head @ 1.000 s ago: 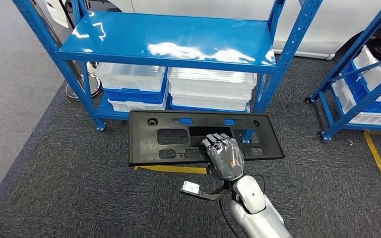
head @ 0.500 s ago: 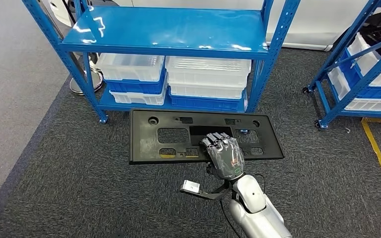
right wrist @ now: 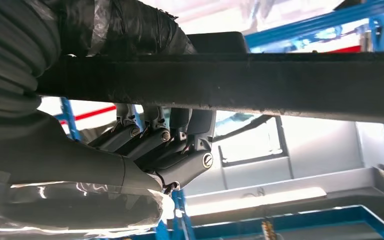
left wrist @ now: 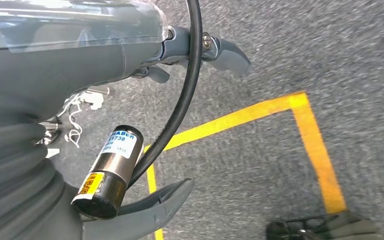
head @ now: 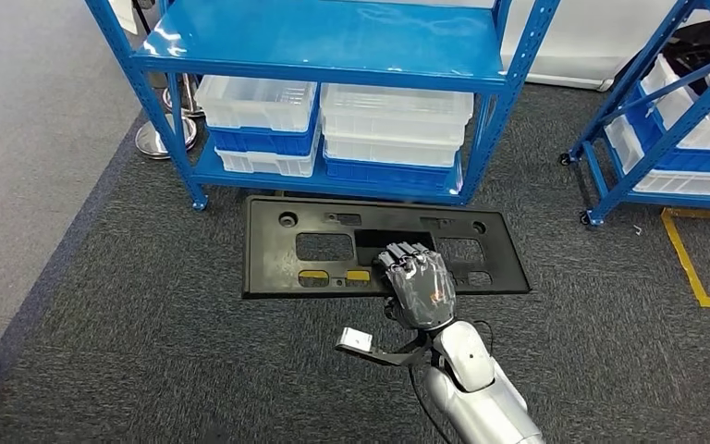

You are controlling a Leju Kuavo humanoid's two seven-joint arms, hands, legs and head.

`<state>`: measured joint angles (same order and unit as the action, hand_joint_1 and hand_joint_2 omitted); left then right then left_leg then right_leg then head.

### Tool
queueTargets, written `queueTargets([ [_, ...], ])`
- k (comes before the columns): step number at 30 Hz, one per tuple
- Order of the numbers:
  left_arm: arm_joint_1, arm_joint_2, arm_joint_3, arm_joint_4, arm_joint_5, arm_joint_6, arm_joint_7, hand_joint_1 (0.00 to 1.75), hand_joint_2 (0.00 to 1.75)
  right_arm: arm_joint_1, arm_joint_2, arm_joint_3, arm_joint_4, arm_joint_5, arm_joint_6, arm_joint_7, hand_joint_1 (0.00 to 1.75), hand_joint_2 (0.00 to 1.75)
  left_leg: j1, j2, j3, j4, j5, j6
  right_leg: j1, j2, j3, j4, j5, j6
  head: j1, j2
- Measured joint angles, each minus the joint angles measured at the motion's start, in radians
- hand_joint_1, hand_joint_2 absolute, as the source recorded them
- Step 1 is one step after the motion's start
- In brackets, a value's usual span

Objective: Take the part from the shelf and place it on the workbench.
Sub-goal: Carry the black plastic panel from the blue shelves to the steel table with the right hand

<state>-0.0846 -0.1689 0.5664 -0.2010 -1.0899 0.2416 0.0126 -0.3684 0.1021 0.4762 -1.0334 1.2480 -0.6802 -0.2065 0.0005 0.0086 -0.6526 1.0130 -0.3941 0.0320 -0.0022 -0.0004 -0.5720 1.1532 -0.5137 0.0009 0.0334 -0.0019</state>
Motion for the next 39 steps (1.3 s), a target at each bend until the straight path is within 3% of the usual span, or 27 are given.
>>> queueTargets([
  [2,0.001,0.0,0.0,0.0,-0.002,0.0,-0.001,0.0,1.75,-0.007,0.003,0.0,0.001,-0.003,0.0,0.003,1.66,1.75,-0.001,0.001,-0.013,0.002,0.018,-0.009,0.008,0.0,0.079,-0.125,-0.021,-0.009,0.0,0.0],
  [3,0.001,0.0,0.0,0.0,-0.003,0.001,-0.001,0.0,1.75,-0.009,0.004,0.001,0.001,-0.005,0.0,0.005,1.66,1.75,0.0,0.001,-0.016,-0.001,0.029,-0.015,0.01,0.0,0.091,-0.154,-0.028,-0.011,0.0,0.0],
  [5,0.003,0.002,0.001,0.0,-0.007,0.001,-0.001,0.0,1.75,-0.01,0.005,0.001,0.003,-0.007,0.0,0.006,1.66,1.75,0.001,-0.001,-0.021,-0.007,0.037,-0.026,0.008,-0.003,0.084,-0.168,-0.011,-0.017,0.0,0.0],
  [6,0.005,0.003,0.001,0.0,-0.009,0.001,-0.001,0.0,1.75,-0.01,0.006,0.001,0.004,-0.007,0.0,0.006,1.66,1.75,0.001,-0.002,-0.028,0.006,0.017,-0.031,0.004,-0.005,0.077,-0.172,0.0,-0.024,0.0,0.0],
  [9,0.008,0.005,0.001,0.0,-0.011,0.001,-0.001,0.0,1.75,-0.011,0.009,0.002,0.005,-0.007,0.0,0.006,1.66,1.75,0.005,-0.005,-0.059,0.103,-0.088,-0.042,-0.002,-0.009,0.055,-0.176,0.024,-0.037,-0.002,0.0],
  [10,0.008,0.005,0.001,0.0,-0.011,0.001,-0.001,0.0,1.75,-0.011,0.009,0.002,0.005,-0.007,0.0,0.006,1.66,1.75,0.006,-0.004,-0.064,0.121,-0.103,-0.044,-0.002,-0.009,0.052,-0.175,0.027,-0.038,-0.002,0.0],
  [13,0.008,0.005,0.001,0.0,-0.011,0.001,-0.001,0.0,1.75,-0.011,0.009,0.002,0.006,-0.007,0.0,0.006,1.66,1.75,0.006,-0.004,-0.067,0.132,-0.111,-0.044,-0.002,-0.009,0.05,-0.175,0.028,-0.038,-0.002,0.0],
  [16,0.008,0.005,0.001,0.0,-0.011,0.001,-0.001,0.0,1.75,-0.01,0.009,0.002,0.007,-0.007,0.0,0.007,1.66,1.75,0.01,-0.004,-0.088,0.24,-0.152,-0.052,-0.002,-0.011,0.026,-0.167,0.041,-0.037,-0.001,0.0],
  [18,0.006,0.007,0.001,0.0,-0.011,0.001,-0.001,0.0,1.75,-0.01,0.01,0.002,0.01,-0.007,0.0,0.007,1.66,1.75,0.015,-0.005,0.003,0.177,-0.127,-0.058,-0.004,-0.012,-0.02,-0.142,0.058,-0.027,-0.001,0.0],
  [20,0.005,0.009,0.001,0.0,-0.011,0.002,-0.001,0.0,1.75,-0.011,0.011,0.002,0.011,-0.007,0.0,0.007,1.66,1.75,0.014,-0.009,0.113,0.027,-0.098,-0.053,-0.005,-0.012,-0.055,-0.121,0.074,-0.011,-0.001,0.0],
  [23,0.006,0.009,0.001,0.0,-0.011,0.002,-0.001,0.0,1.75,-0.01,0.011,0.002,0.012,-0.007,0.0,0.007,1.66,1.75,0.013,-0.01,0.113,-0.001,-0.098,-0.033,-0.004,-0.01,-0.067,-0.119,0.088,0.007,-0.001,0.0],
  [24,0.006,0.009,0.001,0.0,-0.011,0.001,-0.001,0.0,1.75,-0.01,0.01,0.002,0.012,-0.007,0.0,0.006,1.66,1.75,0.014,-0.007,0.107,-0.004,-0.09,-0.022,-0.004,-0.008,-0.073,-0.108,0.073,0.012,0.0,0.0],
  [26,0.006,0.009,0.001,0.0,-0.011,0.001,-0.002,0.0,1.75,-0.01,0.01,0.003,0.013,-0.008,0.0,0.006,1.66,1.75,0.017,-0.003,0.089,-0.007,-0.071,-0.001,-0.005,-0.003,-0.099,-0.033,-0.005,0.018,0.0,0.0],
  [28,0.006,0.01,0.001,0.0,-0.01,0.002,-0.003,0.0,1.75,-0.009,0.009,0.003,0.015,-0.009,0.0,0.006,1.66,1.75,0.014,-0.002,0.064,-0.004,-0.054,0.008,-0.005,-0.002,-0.13,0.093,-0.09,0.02,0.0,0.0],
  [29,0.006,0.01,0.002,0.0,-0.01,0.002,-0.004,0.0,1.75,-0.008,0.009,0.003,0.016,-0.009,0.0,0.006,1.66,1.75,0.012,-0.002,0.052,-0.001,-0.047,0.008,-0.005,-0.002,-0.134,0.139,-0.105,0.02,0.0,0.0],
  [30,0.007,0.011,0.002,0.0,-0.01,0.002,-0.004,0.0,1.75,-0.007,0.009,0.003,0.016,-0.01,0.0,0.006,1.66,1.75,0.01,-0.002,0.039,0.003,-0.039,0.007,-0.005,-0.002,-0.125,0.157,-0.097,0.018,0.0,0.0],
  [31,0.008,0.01,0.002,0.0,-0.01,0.002,-0.004,0.0,1.75,-0.006,0.009,0.003,0.017,-0.01,0.0,0.006,1.66,1.75,0.008,-0.002,0.027,0.007,-0.033,0.007,-0.004,-0.002,-0.1,0.138,-0.073,0.015,0.0,0.0],
  [33,0.009,0.009,0.002,0.0,-0.01,0.002,-0.004,0.0,1.75,-0.007,0.009,0.003,0.017,-0.01,0.0,0.006,1.66,1.75,0.004,-0.002,0.007,0.013,-0.02,0.004,0.001,-0.001,-0.009,0.018,-0.028,0.001,0.0,0.0],
  [35,0.01,0.008,0.002,0.0,-0.011,0.004,-0.008,0.0,1.75,-0.008,0.01,0.003,0.016,-0.01,0.0,0.007,1.66,1.75,0.001,-0.002,-0.004,0.013,-0.004,-0.003,0.007,-0.001,0.07,-0.109,-0.025,-0.01,0.0,0.0],
  [36,0.01,0.007,0.002,0.0,-0.012,0.006,-0.011,0.0,1.75,-0.009,0.01,0.003,0.016,-0.01,0.0,0.009,1.66,1.75,0.001,-0.002,-0.006,0.01,0.004,-0.009,0.01,-0.001,0.084,-0.141,-0.031,-0.013,0.0,0.0],
  [38,0.012,0.007,0.002,0.0,-0.014,0.008,-0.019,0.0,1.75,-0.008,0.01,0.003,0.017,-0.014,0.0,0.014,1.66,1.75,0.002,-0.003,-0.01,0.002,0.017,-0.021,0.008,-0.002,0.081,-0.16,-0.018,-0.018,0.0,0.0],
  [39,0.013,0.008,0.002,0.0,-0.015,0.008,-0.021,0.0,1.75,-0.008,0.01,0.004,0.017,-0.019,0.0,0.015,1.66,1.75,0.003,-0.004,-0.015,0.008,0.008,-0.028,0.005,-0.003,0.076,-0.165,-0.008,-0.022,0.0,0.0],
])
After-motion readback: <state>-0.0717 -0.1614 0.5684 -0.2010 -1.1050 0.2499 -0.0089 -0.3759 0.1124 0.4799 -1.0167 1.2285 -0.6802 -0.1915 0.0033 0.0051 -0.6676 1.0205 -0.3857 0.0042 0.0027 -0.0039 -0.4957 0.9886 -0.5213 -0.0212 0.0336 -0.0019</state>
